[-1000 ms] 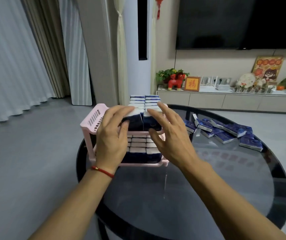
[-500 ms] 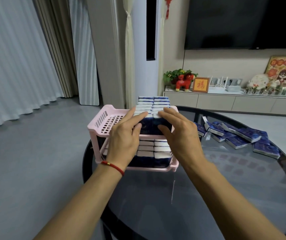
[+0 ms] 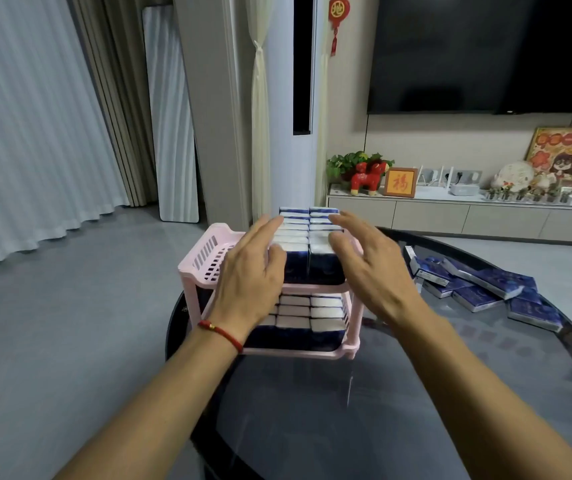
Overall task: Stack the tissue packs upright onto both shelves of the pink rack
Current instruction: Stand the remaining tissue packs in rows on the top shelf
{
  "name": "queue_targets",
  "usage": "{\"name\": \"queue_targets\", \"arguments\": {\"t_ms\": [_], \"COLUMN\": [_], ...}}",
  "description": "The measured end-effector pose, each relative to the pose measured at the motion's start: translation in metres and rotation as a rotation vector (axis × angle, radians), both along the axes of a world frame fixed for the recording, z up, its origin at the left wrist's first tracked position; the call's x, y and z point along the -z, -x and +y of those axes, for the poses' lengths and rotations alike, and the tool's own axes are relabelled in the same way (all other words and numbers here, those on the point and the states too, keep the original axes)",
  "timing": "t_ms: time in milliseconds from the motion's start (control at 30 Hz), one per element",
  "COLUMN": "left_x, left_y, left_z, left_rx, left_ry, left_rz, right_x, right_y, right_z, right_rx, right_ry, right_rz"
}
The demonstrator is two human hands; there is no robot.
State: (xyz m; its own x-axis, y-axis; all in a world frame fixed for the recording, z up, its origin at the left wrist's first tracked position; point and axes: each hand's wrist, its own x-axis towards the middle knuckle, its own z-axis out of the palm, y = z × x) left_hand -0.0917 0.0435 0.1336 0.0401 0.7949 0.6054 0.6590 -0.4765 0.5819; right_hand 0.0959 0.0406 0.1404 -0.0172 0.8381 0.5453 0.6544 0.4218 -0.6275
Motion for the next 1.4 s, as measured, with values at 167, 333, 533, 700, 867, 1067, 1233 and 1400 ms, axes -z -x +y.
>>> {"name": "queue_targets", "arguments": {"t_ms": [167, 333, 533, 700, 867, 1067, 1233, 1400], "left_x": [-0.05, -0.053, -0.045, -0.04, -0.049, -0.061, -0.03, 0.051], "left_y": [-0.005, -0.017, -0.011, -0.012, -0.016, -0.023, -0.051, -0.085], "left_z": [0.064, 0.09, 0.098, 0.101, 0.103, 0.061, -0.023, -0.054], "left_rx": [0.173, 0.132, 0.121, 0.14, 0.177, 0.036, 0.08, 0.368], "left_ry": [0.321, 0.516, 0.465, 0.402, 0.496, 0.157, -0.437, -0.102], "left_rz": [0.136, 0.496, 0.317, 0.195, -0.03, -0.055, -0.122, 0.007], "right_x": [-0.037, -0.037, -0.036, -0.035, -0.031, -0.005, 0.062, 0.129], "right_y": [-0.007, -0.007, -0.006, 0.002, -0.008, -0.067, -0.116, -0.107], "right_z": [0.046, 0.059, 0.062, 0.064, 0.064, 0.043, 0.02, 0.034], "right_rx": [-0.089, -0.102, -0.019, 0.01, -0.072, 0.125, 0.365, 0.294], "right_ry": [0.253, 0.406, 0.305, 0.301, 0.301, 0.205, 0.36, 0.416], "right_rz": [-0.097, -0.229, -0.301, -0.179, -0.008, 0.225, 0.085, -0.281]}}
